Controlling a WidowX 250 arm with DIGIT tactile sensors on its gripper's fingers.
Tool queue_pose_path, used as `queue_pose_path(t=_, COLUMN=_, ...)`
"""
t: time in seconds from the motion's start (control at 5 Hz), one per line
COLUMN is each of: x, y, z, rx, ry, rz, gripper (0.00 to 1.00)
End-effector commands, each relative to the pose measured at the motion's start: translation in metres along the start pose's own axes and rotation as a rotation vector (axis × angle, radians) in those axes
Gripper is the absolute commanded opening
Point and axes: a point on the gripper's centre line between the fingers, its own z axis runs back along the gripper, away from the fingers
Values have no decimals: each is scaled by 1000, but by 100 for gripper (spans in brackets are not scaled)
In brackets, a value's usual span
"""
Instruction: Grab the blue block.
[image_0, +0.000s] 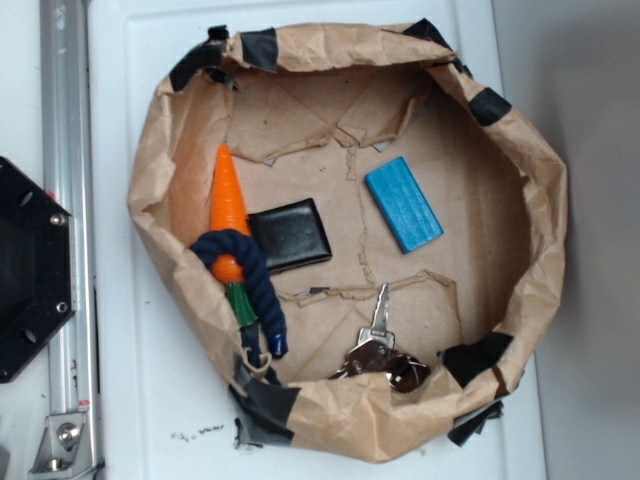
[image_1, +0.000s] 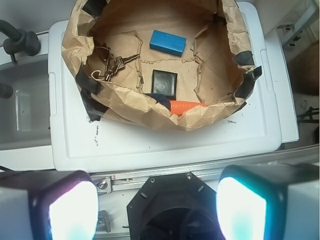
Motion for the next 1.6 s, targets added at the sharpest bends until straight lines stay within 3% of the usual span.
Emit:
queue_pose_path(t=0.0, x=0, y=0, z=0, rx=0, ry=0, rz=0, gripper=100)
queue_pose_path(t=0.2, x=47, y=5, z=-25, rx=88, ry=-172, rz=-256, gripper=100)
queue_pose_path(t=0.4, x=95, y=1, z=-56, rx=149, ry=-215, rz=-521, gripper=100)
queue_pose_path(t=0.6, x=121, y=-10, z=-94, rx=154, ry=-211, rz=-734, gripper=100)
queue_pose_path(t=0.8, x=129, y=-6, z=-140, rx=123, ry=-126, rz=-858, gripper=100)
queue_pose_path(t=1.0, x=133, y=7, z=-162, rx=92, ry=-71, rz=-901, gripper=100)
queue_pose_path(t=1.4, x=163, y=33, z=-199, rx=113, ry=8, rz=-884, gripper=100)
